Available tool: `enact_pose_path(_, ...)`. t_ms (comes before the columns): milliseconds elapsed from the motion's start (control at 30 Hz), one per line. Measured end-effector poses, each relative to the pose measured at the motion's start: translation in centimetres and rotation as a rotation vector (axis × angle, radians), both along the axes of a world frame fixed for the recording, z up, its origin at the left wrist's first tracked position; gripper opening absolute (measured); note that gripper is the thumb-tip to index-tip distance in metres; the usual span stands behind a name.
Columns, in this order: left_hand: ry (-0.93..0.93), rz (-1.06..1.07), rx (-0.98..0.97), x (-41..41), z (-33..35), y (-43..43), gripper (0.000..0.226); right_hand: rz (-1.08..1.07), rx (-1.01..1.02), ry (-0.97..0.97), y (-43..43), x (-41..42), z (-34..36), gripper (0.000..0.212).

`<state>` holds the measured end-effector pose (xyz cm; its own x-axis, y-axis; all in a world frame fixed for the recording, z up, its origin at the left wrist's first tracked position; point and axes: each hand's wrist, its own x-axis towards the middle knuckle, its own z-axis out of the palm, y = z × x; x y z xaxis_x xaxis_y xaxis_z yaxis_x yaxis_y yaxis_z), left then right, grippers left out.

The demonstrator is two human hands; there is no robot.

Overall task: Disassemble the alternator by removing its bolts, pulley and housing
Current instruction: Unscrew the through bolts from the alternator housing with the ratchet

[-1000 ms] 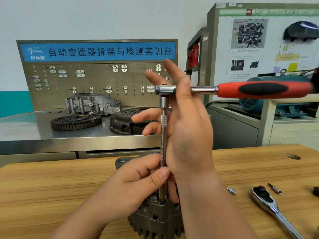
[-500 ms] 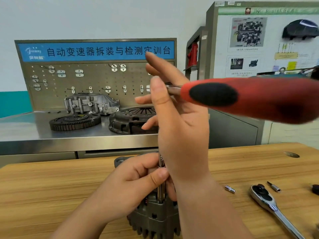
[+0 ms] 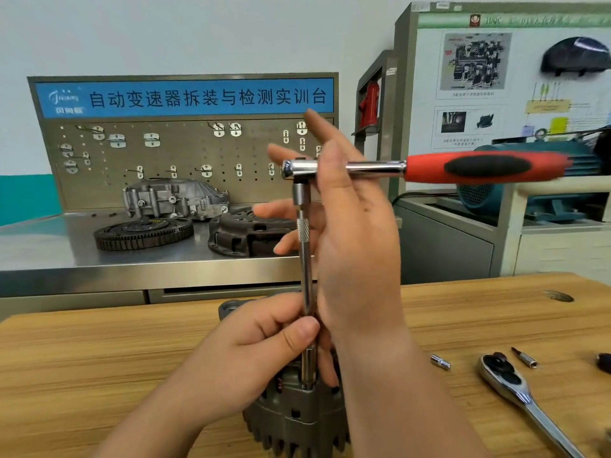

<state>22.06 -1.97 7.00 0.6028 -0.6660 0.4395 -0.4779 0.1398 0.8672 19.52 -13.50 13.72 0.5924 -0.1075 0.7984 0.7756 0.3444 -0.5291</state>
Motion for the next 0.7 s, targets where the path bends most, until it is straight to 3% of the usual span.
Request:
enact_pose_path(167, -0.014, 0.025, -0.009, -0.23, 0.16, -0.17, 0.029, -0.109, -0.070, -0.179, 0.26, -0.34, 0.18, 0.033)
enact_pose_path(333, 0.014, 0.001, -0.024, -0.23, 0.09, -0.07, 0.049, 0.137, -0.007, 0.011, 0.06, -0.10, 0.28, 0.033)
enact_pose_path(533, 0.011, -0.045, -0.005, -0.53, 0.48, -0.04, 0.036, 0.370, -0.004, 0.215, -0.59, 0.08, 0.37, 0.056)
enact_pose_path(600, 0.026, -0.053, -0.011, -0.52, 0.52, -0.05, 0.040, 0.315, -0.024, 0.198, -0.43, -0.02, 0.34, 0.051)
enact_pose_path(700, 0.003, -0.034, -0.010, -0.41, 0.38, -0.11, 0.044, 0.035, -0.078, 0.040, -0.29, -0.33, 0.27, 0.035)
